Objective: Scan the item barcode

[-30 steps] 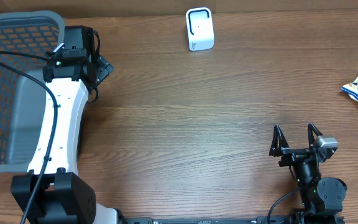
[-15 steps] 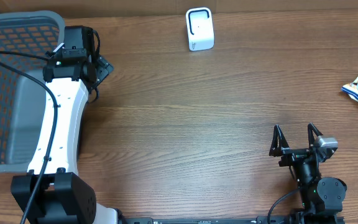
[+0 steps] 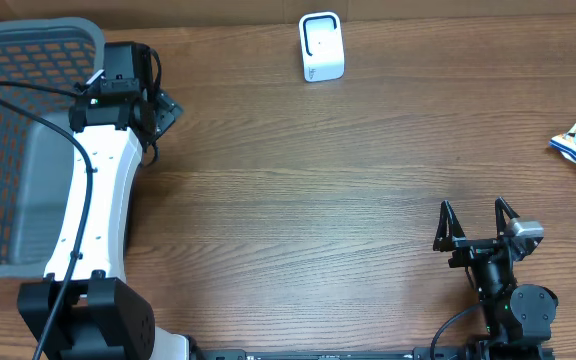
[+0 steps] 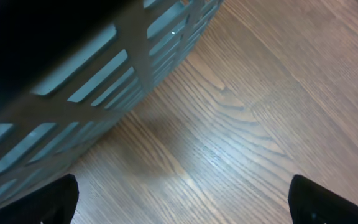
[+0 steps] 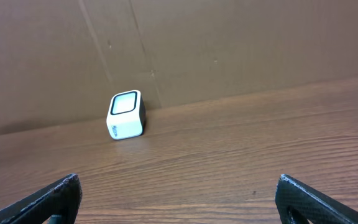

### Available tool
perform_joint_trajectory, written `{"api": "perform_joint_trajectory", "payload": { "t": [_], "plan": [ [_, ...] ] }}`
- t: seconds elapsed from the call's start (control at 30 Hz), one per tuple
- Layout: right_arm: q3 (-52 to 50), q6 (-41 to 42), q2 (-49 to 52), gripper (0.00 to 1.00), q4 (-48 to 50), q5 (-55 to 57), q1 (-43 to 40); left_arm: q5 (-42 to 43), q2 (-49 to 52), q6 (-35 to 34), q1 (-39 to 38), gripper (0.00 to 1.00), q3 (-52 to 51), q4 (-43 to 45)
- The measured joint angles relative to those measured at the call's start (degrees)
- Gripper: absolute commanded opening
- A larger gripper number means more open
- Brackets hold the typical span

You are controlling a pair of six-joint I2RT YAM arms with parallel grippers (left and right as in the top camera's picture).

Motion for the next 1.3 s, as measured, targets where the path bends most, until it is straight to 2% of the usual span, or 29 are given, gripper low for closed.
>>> {"api": "perform_joint_trajectory", "payload": {
  "t": [0.3,0.5,0.63,0.87,1.1,1.3],
  "plan": [
    [0.00,0.00,0.00,1.00,0.00,0.00,0.00,1.31,-7.54,2.03,-0.94,1.00,-0.72,-0.02],
    [0.00,0.00,0.00,1.00,0.02,0.00,0.00,1.29,-16.87,12.66,-6.51,1.00,-3.04,8.52],
    [0.00,-0.02,0.00,1.00,0.00,0.20,0.00,1.66,-17.99,16.98,-6.12,1.00,-4.26,12.52],
    [0.00,-0.02,0.00,1.00,0.00,0.39,0.00,11.98,-21.05,22.27,-6.12,1.00,-5.20,22.82],
    [0.00,0.00,0.00,1.00,0.00,0.39,0.00,23.85,-23.69,23.74,-6.40,1.00,-6.27,22.01],
    [0.00,-0.02,0.00,1.00,0.00,0.39,0.00,26.45,-23.67,23.74,-6.51,1.00,-7.80,17.07]
  ]
}}
